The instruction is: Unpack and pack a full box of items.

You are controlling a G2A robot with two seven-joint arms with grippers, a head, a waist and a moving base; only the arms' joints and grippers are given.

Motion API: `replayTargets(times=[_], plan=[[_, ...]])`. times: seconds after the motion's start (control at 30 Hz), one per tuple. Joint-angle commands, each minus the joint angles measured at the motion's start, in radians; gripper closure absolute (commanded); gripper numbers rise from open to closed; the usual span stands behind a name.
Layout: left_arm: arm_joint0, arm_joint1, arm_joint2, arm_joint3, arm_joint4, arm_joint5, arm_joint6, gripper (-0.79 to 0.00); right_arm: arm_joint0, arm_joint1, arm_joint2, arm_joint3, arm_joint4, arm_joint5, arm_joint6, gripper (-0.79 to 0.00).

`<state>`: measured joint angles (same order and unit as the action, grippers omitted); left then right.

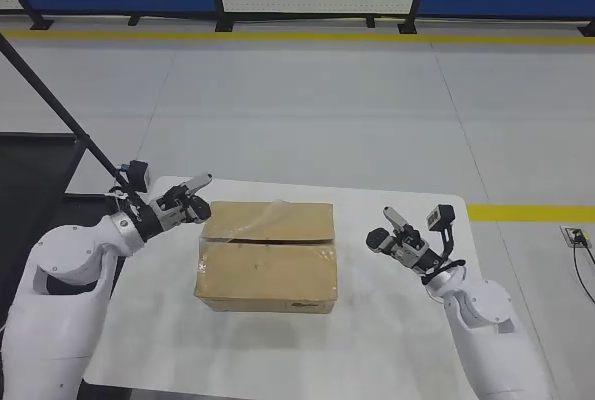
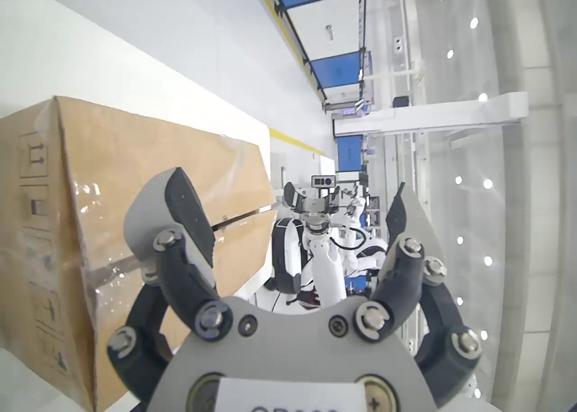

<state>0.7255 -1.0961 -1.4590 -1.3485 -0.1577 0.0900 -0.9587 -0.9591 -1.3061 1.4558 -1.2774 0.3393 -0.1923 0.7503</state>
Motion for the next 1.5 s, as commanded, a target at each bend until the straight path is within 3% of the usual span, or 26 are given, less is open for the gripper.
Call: replayTargets(times=[0.0, 0.1, 0.4, 0.53, 0.73, 1.07, 1.47], plan=[[-0.06, -0.007, 0.057, 0.058, -0.005, 0.005, -0.034, -0.785, -0.006, 0.002, 0.008, 0.003, 0.011, -0.007, 0.0, -0.785], [-0.118, -0.012, 0.125, 0.112, 0.043, 0.008, -0.086, -0.785, -0.009, 0.005, 0.005, 0.004, -0.013, -0.005, -0.004, -0.785], [-0.118, -0.012, 0.125, 0.112, 0.043, 0.008, -0.086, -0.785, -0.009, 0.005, 0.005, 0.004, -0.013, -0.005, -0.004, -0.785], [-0.117, -0.022, 0.152, 0.111, 0.037, 0.016, 0.025, -0.785, -0.013, 0.005, 0.004, 0.0, -0.011, -0.002, -0.011, -0.785], [-0.208, -0.057, 0.257, 0.209, 0.023, -0.02, 0.143, -0.785, -0.039, 0.011, 0.027, -0.015, 0.023, 0.007, -0.028, -0.785], [-0.372, -0.129, 0.466, 0.456, 0.059, -0.136, 0.122, -0.785, -0.117, 0.025, 0.088, -0.04, 0.073, -0.027, -0.038, -0.785], [-0.441, -0.199, 0.535, 0.635, -0.099, -0.273, 0.077, -0.785, -0.152, 0.035, 0.098, -0.072, 0.08, -0.03, -0.05, -0.785]])
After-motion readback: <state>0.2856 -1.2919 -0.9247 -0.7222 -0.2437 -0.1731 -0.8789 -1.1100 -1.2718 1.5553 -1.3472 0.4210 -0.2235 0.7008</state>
